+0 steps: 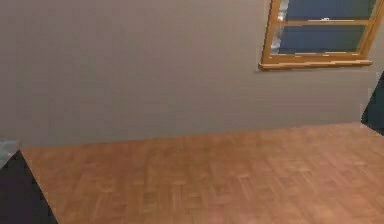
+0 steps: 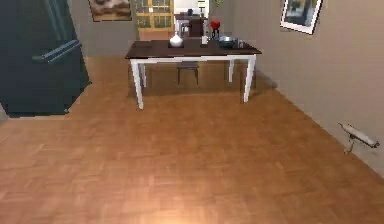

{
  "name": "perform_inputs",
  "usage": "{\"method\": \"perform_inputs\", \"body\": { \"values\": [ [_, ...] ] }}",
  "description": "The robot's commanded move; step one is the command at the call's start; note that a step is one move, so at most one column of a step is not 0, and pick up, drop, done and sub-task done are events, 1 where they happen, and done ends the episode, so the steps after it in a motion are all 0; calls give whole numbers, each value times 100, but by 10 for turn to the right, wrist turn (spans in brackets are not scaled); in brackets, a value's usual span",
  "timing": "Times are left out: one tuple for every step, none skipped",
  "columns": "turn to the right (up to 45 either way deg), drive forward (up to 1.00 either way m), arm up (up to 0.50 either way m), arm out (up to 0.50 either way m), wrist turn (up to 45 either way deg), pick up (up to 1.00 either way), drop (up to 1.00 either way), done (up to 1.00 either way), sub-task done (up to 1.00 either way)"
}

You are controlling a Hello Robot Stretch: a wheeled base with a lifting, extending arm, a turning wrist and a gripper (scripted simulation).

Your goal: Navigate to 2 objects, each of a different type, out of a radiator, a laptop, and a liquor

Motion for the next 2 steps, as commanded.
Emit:
{"method": "perform_inputs", "body": {
  "values": [
    [0,100,0,0,0,0,0,0,0],
    [-450,0,0,0,0,0,0,0,0]
  ]
}}
